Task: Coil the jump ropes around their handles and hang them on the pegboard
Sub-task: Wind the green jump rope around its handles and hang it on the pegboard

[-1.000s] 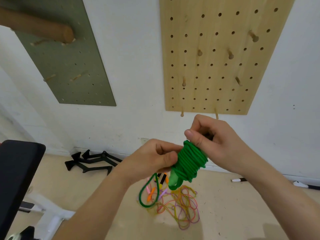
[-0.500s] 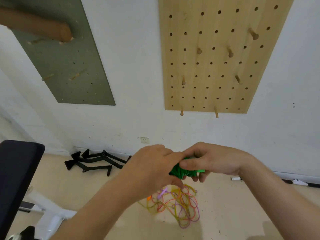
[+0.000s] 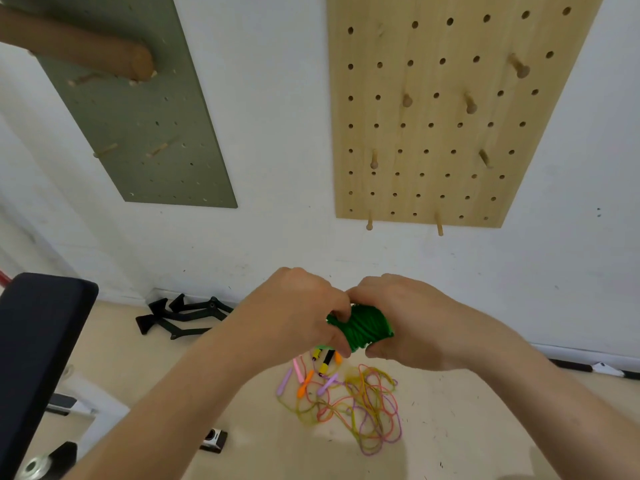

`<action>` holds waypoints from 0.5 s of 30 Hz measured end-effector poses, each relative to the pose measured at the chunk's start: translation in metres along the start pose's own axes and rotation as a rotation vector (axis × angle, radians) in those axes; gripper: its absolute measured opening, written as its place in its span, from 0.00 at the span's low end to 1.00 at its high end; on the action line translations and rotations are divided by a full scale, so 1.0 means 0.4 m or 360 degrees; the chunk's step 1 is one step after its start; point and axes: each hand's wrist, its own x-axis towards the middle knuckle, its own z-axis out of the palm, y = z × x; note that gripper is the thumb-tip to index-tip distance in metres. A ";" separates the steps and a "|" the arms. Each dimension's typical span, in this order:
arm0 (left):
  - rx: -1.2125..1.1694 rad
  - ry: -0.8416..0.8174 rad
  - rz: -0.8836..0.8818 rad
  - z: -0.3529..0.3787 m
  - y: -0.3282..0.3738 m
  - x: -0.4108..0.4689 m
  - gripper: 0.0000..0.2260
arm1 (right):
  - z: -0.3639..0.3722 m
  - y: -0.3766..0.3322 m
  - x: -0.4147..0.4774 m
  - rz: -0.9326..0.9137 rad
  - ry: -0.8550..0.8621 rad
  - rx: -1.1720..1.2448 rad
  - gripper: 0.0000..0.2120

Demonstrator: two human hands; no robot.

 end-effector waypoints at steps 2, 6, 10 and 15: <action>-0.0154 0.0004 -0.0047 0.000 0.004 0.000 0.15 | 0.000 -0.002 -0.004 -0.0014 -0.0016 0.0058 0.17; -0.0839 0.0021 -0.0173 0.002 -0.008 0.008 0.09 | 0.005 -0.002 -0.007 0.0107 -0.0015 0.0238 0.19; -0.1254 -0.0135 -0.0154 0.003 -0.036 0.019 0.07 | 0.022 -0.006 -0.012 0.0148 0.0098 0.0380 0.17; -0.1902 0.0137 -0.0122 0.031 -0.058 0.019 0.05 | 0.010 0.012 -0.030 0.0101 0.0177 0.1196 0.18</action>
